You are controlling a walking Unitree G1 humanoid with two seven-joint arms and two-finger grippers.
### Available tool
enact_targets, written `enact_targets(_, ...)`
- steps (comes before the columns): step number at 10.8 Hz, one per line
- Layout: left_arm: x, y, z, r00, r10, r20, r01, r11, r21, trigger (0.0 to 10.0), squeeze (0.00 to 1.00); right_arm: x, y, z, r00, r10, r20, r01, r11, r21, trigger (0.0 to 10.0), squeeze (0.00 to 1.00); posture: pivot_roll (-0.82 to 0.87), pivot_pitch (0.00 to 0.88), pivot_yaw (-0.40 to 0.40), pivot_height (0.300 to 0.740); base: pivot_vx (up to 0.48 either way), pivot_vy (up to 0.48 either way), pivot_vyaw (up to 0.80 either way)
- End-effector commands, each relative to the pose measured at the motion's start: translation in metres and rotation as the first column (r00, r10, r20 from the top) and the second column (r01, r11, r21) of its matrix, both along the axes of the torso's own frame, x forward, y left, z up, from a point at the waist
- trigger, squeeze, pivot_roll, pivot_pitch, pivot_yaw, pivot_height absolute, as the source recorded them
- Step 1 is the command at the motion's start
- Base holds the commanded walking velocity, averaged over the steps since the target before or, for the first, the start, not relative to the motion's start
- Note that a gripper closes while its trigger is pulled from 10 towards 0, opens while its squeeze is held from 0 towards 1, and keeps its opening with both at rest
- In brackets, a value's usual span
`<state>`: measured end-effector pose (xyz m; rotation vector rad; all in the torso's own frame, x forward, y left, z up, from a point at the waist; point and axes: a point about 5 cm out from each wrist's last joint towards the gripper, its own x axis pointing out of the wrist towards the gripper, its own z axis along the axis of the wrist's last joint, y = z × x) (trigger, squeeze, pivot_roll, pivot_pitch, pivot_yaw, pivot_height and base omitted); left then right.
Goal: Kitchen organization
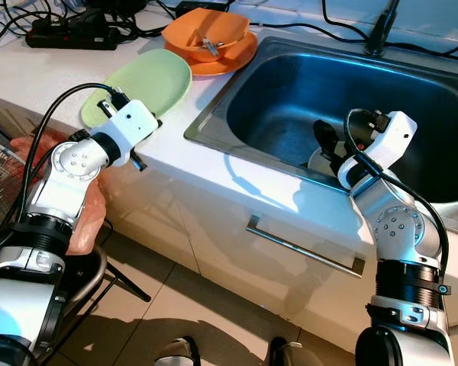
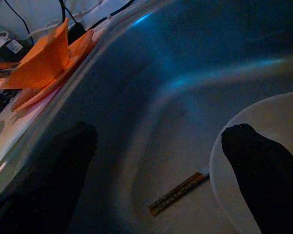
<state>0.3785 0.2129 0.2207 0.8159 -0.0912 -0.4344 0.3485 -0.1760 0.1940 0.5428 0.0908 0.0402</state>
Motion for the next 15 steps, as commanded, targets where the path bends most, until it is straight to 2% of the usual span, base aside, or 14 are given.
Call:
enact_targets(1,0.0,0.0,-0.002,1.0,0.003,-0.007,-0.003,1.0,-0.007,0.0,0.0,-0.003,-0.001,-0.025,0.994,-0.01,-0.107,0.011,1.0,0.014,10.0,0.0,0.02,0.166,0.087,0.74,0.0,0.0,0.0)
enact_targets(3,-0.001,-0.003,0.008,0.996,0.002,0.09,-0.004,1.0,0.014,0.0,0.0,-0.002,0.0,-0.025,0.994,-0.01,-0.106,0.011,1.0,0.015,10.0,0.0,0.03,0.164,0.082,0.74,0.0,0.0,0.0)
enact_targets(4,-0.004,-0.006,0.015,0.983,0.013,0.186,-0.022,0.999,0.049,0.0,0.0,-0.002,-0.001,-0.025,0.994,-0.01,-0.105,0.011,1.0,0.014,10.0,0.0,0.02,0.161,0.075,0.74,0.0,0.0,0.0)
enact_targets(5,-0.008,-0.007,0.021,0.96,0.031,0.279,-0.051,0.997,0.065,0.0,0.0,-0.001,-0.002,-0.024,0.995,-0.01,-0.103,0.011,1.0,0.012,10.0,0.0,0.02,0.159,0.067,0.74,0.0,0.0,0.0)
enact_targets(6,-0.014,-0.01,0.024,0.937,0.033,0.349,-0.053,0.997,0.048,0.0,0.0,0.001,-0.003,-0.021,0.996,-0.004,-0.088,0.005,1.0,0.01,10.0,0.0,0.02,0.157,0.061,0.74,0.0,0.0,0.0)
enact_targets(8,-0.025,-0.026,0.026,0.901,-0.014,0.434,0.006,1.0,0.02,0.0,0.0,0.006,-0.01,-0.011,0.998,-0.006,-0.064,0.006,1.0,-0.009,10.0,0.0,0.02,0.157,0.044,0.74,0.0,0.0,0.0)
enact_targets(11,-0.038,-0.058,0.017,0.872,-0.074,0.485,0.079,0.997,0.009,0.0,0.0,0.01,-0.018,-0.003,0.999,-0.01,-0.04,0.009,0.999,-0.04,10.0,0.0,0.01,0.151,0.031,0.74,0.0,0.0,0.0)
enact_targets(12,-0.043,-0.076,0.014,0.852,-0.136,0.506,0.137,0.99,0.034,0.0,0.0,0.011,-0.022,0.001,0.999,-0.014,-0.032,0.012,0.999,-0.041,10.0,0.0,0.0,0.149,0.028,0.74,0.0,0.0,0.0)
enact_targets(13,-0.045,-0.081,0.012,0.849,-0.149,0.506,0.155,0.987,0.029,0.0,0.0,0.011,-0.023,0.003,1.0,-0.014,-0.027,0.013,0.999,-0.041,10.0,0.0,0.0,0.149,0.027,0.74,0.0,0.0,0.0)
enact_targets(14,-0.05,-0.101,0.003,0.843,-0.207,0.496,0.217,0.975,0.038,0.0,0.0,0.013,-0.027,0.013,1.0,0.016,0.008,-0.016,1.0,-0.004,10.0,0.0,-0.01,0.149,0.022,0.74,0.0,0.0,0.0)
enact_targets(15,-0.052,-0.111,-0.002,0.838,-0.238,0.491,0.249,0.967,0.044,0.0,0.0,0.013,-0.026,0.02,0.998,0.06,0.033,-0.06,0.998,0.017,10.0,0.0,-0.02,0.151,0.019,0.74,0.0,0.0,0.0)
